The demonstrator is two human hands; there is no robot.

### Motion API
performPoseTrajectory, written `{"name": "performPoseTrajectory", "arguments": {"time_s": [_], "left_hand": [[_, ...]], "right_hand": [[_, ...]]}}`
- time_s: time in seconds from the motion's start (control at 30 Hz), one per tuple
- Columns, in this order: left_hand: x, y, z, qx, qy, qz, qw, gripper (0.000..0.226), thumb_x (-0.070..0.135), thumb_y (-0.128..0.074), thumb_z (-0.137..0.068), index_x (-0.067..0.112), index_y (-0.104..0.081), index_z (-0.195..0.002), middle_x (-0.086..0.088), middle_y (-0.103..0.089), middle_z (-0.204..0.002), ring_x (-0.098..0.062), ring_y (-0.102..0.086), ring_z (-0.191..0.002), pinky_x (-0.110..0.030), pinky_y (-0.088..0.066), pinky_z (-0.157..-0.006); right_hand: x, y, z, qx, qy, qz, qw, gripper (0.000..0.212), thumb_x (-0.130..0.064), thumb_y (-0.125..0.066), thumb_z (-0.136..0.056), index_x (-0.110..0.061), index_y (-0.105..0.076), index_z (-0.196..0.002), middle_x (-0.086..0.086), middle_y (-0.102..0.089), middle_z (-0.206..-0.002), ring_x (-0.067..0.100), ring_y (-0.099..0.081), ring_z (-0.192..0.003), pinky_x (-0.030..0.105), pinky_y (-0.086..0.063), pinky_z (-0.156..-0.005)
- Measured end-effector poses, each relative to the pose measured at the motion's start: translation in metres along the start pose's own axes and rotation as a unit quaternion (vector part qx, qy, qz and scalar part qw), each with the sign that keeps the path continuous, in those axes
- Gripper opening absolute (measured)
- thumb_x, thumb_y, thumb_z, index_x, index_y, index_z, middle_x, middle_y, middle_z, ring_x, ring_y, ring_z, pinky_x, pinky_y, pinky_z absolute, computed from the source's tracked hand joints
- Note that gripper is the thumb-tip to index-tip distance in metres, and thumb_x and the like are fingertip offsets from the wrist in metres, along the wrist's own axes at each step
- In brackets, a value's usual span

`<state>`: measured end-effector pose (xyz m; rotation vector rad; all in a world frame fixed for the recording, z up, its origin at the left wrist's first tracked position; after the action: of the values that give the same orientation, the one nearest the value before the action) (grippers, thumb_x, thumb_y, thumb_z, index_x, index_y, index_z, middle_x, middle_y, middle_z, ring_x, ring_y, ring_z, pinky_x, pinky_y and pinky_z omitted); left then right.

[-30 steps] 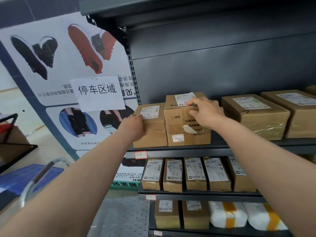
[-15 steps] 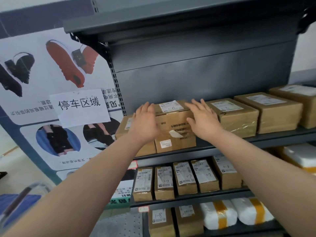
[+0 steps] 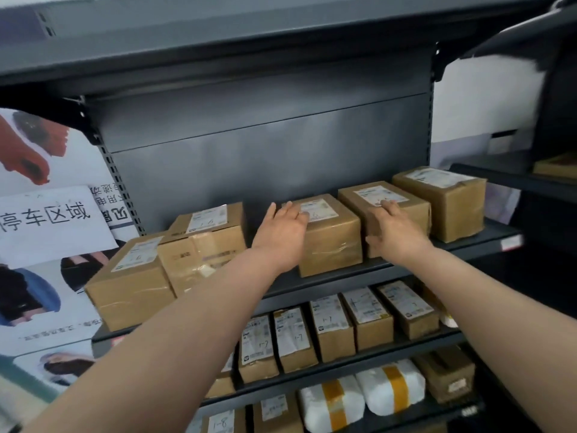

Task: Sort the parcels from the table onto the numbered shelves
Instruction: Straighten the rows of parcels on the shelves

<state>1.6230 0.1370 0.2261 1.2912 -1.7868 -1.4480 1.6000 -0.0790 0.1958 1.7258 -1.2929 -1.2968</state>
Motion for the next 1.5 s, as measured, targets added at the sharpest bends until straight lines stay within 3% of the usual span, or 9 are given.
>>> {"name": "performPoseTrajectory", "arguments": {"time_s": [0.17,0.3,0.43,0.6,0.93,1.1,1.2,1.37,1.5], "left_hand": [[0.03,-0.006,-0.033,-0.045,0.025,0.056,0.997,0.065,0.024,-0.057,-0.094,0.014,-0.027,-0.152,-0.012,-0.027,-0.158,-0.03,-0.029,-0.143,-0.038,-0.021,-0.118],[0.037,-0.016,-0.042,-0.103,0.059,0.069,0.99,0.073,0.037,-0.058,-0.094,0.025,-0.019,-0.154,-0.011,-0.023,-0.159,-0.031,-0.029,-0.142,-0.044,-0.027,-0.117],[0.039,-0.013,-0.041,-0.112,0.078,0.058,0.989,0.073,0.038,-0.059,-0.093,0.03,-0.02,-0.153,-0.008,-0.036,-0.152,-0.029,-0.04,-0.133,-0.043,-0.035,-0.109],[0.033,0.003,-0.027,-0.134,0.1,0.041,0.985,0.062,0.026,-0.061,-0.092,0.027,-0.031,-0.147,-0.007,-0.053,-0.133,-0.026,-0.053,-0.116,-0.038,-0.044,-0.096],[0.002,0.004,0.005,-0.125,0.126,-0.012,0.984,0.065,0.013,-0.052,-0.096,0.027,-0.024,-0.153,-0.009,-0.054,-0.133,-0.026,-0.055,-0.114,-0.035,-0.046,-0.089],[0.009,0.003,0.007,-0.111,0.138,0.033,0.984,0.072,0.018,-0.057,-0.095,0.023,-0.015,-0.154,-0.011,-0.036,-0.15,-0.03,-0.04,-0.134,-0.039,-0.039,-0.105],[0.027,0.003,0.001,-0.064,0.118,0.068,0.989,0.073,0.024,-0.06,-0.095,0.017,-0.018,-0.154,-0.01,-0.022,-0.16,-0.029,-0.023,-0.145,-0.039,-0.026,-0.116],[0.067,0.01,-0.038,-0.035,0.06,0.073,0.995,0.071,0.027,-0.059,-0.095,0.013,-0.021,-0.154,-0.009,-0.019,-0.161,-0.028,-0.021,-0.147,-0.039,-0.021,-0.12],[0.103,0.01,-0.074,-0.036,0.034,0.106,0.993,0.072,0.027,-0.057,-0.096,0.014,-0.017,-0.155,-0.007,-0.016,-0.162,-0.024,-0.016,-0.149,-0.034,-0.016,-0.119]], "right_hand": [[0.043,0.009,-0.032,-0.029,0.044,0.093,0.994,0.075,-0.037,-0.061,-0.091,-0.024,-0.019,-0.152,0.004,-0.002,-0.162,0.023,0.004,-0.149,0.046,-0.01,-0.119],[0.058,0.006,-0.053,-0.078,0.063,0.132,0.986,0.078,-0.058,-0.054,-0.088,-0.042,-0.01,-0.151,0.0,-0.002,-0.162,0.032,0.007,-0.148,0.057,-0.001,-0.116],[0.059,0.018,-0.06,-0.099,0.074,0.117,0.985,0.067,-0.059,-0.052,-0.089,-0.053,-0.017,-0.146,-0.007,-0.021,-0.158,0.03,-0.018,-0.142,0.059,-0.025,-0.107],[0.032,0.01,-0.049,-0.087,0.116,0.092,0.985,0.059,-0.055,-0.053,-0.09,-0.055,-0.026,-0.143,-0.008,-0.029,-0.153,0.028,-0.026,-0.134,0.054,-0.03,-0.101],[-0.014,-0.01,-0.028,-0.071,0.125,0.083,0.986,0.057,-0.046,-0.05,-0.095,-0.05,-0.022,-0.145,-0.009,-0.028,-0.155,0.026,-0.02,-0.139,0.055,-0.025,-0.103],[-0.012,-0.011,-0.02,-0.057,0.115,0.044,0.991,0.066,-0.043,-0.051,-0.095,-0.045,-0.013,-0.15,-0.008,-0.011,-0.161,0.024,0.001,-0.149,0.063,-0.005,-0.113],[0.003,-0.004,-0.007,0.0,0.132,0.036,0.991,0.065,-0.039,-0.051,-0.096,-0.037,-0.016,-0.151,-0.005,-0.01,-0.162,0.019,0.006,-0.149,0.059,-0.001,-0.116],[0.055,0.03,-0.013,0.06,0.099,0.072,0.991,0.06,-0.032,-0.049,-0.098,-0.029,-0.023,-0.151,0.0,-0.011,-0.161,0.019,0.004,-0.149,0.05,-0.002,-0.118],[0.103,0.051,-0.025,0.035,0.063,0.114,0.991,0.062,-0.033,-0.053,-0.095,-0.026,-0.025,-0.15,0.002,-0.009,-0.161,0.024,0.002,-0.149,0.05,-0.006,-0.117]]}}
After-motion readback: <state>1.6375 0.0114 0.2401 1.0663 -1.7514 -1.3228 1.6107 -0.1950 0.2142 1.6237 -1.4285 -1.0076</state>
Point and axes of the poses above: each hand's wrist, its own z-axis away from the middle knuckle, its own y-axis out of the back of the hand, x = y × z, the point moved 1 cm from there along -z, towards the middle knuckle
